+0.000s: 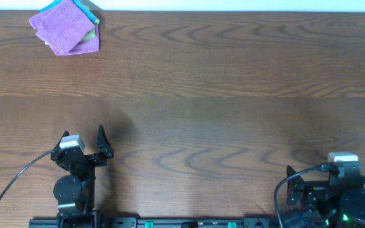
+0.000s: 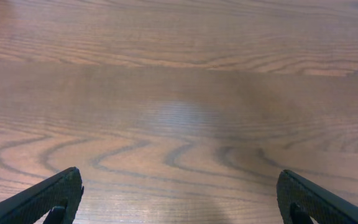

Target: Fold the cloth

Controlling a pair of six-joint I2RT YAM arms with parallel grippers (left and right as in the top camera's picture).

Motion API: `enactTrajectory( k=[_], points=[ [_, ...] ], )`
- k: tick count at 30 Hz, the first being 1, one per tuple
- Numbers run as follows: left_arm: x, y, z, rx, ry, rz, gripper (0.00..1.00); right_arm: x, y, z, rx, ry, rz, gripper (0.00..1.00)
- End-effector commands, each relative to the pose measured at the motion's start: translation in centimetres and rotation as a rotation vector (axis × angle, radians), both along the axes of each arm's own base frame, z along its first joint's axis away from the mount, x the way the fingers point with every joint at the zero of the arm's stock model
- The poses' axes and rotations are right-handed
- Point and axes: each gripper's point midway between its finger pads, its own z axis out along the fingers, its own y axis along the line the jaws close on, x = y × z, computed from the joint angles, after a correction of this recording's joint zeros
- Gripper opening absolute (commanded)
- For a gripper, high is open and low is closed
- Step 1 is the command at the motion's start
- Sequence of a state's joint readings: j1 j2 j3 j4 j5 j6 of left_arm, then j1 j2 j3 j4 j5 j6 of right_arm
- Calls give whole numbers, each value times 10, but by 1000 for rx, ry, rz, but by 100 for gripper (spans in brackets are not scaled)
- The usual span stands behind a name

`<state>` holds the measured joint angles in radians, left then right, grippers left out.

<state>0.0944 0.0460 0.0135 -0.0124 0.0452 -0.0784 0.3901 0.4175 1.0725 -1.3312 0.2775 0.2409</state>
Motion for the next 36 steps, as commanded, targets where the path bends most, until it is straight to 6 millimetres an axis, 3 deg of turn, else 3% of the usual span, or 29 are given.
enactTrajectory(
  k=[1,8,26,36],
  points=[
    [-3,3,-16,-6,56,19,95,-1,-2,3,-6,-10,-1,99],
    [-3,7,-25,96,108,22,95,-1,-2,3,-6,-10,-1,99],
    [-3,7,-26,98,112,24,95,-1,-2,3,-6,-10,-1,99],
    [-4,6,-10,103,44,26,95,-1,-2,3,-6,-10,-1,99]
  ],
)
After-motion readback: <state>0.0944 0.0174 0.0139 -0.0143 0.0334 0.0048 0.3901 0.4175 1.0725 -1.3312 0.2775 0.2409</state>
